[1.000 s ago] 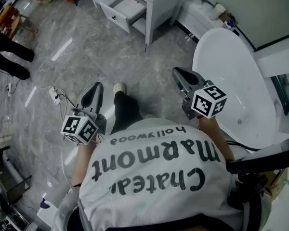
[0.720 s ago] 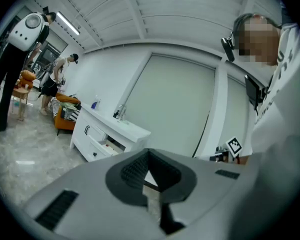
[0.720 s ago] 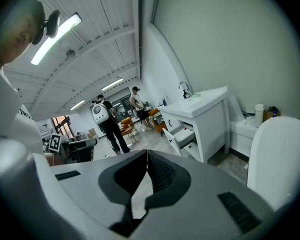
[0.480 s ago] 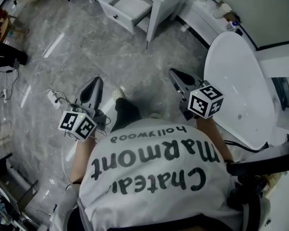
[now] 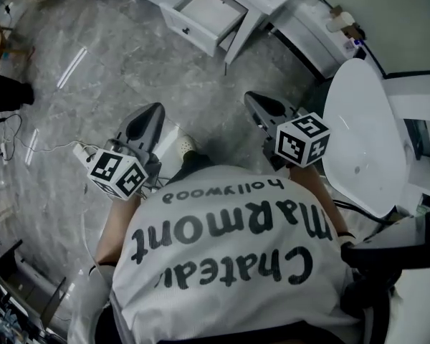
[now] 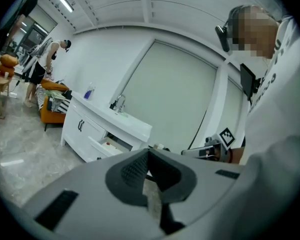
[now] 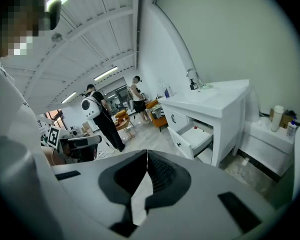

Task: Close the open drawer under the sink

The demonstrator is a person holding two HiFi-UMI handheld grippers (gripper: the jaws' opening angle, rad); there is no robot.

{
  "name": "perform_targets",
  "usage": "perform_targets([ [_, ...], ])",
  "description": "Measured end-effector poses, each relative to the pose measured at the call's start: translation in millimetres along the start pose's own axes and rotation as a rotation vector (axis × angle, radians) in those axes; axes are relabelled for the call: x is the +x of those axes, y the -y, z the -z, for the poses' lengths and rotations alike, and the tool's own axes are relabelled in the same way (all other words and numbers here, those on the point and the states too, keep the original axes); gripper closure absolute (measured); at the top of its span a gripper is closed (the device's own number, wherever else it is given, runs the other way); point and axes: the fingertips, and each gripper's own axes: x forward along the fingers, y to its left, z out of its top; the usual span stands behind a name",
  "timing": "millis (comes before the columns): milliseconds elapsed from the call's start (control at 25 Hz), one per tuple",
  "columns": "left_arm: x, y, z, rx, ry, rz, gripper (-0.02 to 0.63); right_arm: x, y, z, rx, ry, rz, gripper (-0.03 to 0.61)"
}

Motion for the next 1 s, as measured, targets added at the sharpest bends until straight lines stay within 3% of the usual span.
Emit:
perform_targets([
  [240,13,-4,-5,-0.003,-0.038,0.017,0.607,1,9,4,0.043,0.018,0.044,0.567],
  [520,1,-65,-25,-0.037,-0.022,0.001,0.607,65,-1,-11,0.019,-0.006,0.049,0.566],
  [720,-2,-79,-24,-0.020,-0.056,0.003,0.607,95,-1,-19,0.053,0.002,0.047,0.566],
  [1000,7,-83,-25,-0.095,0.007,0.073,0.607,111,-1,-14,0.088,-0.015,0.040,0.567],
])
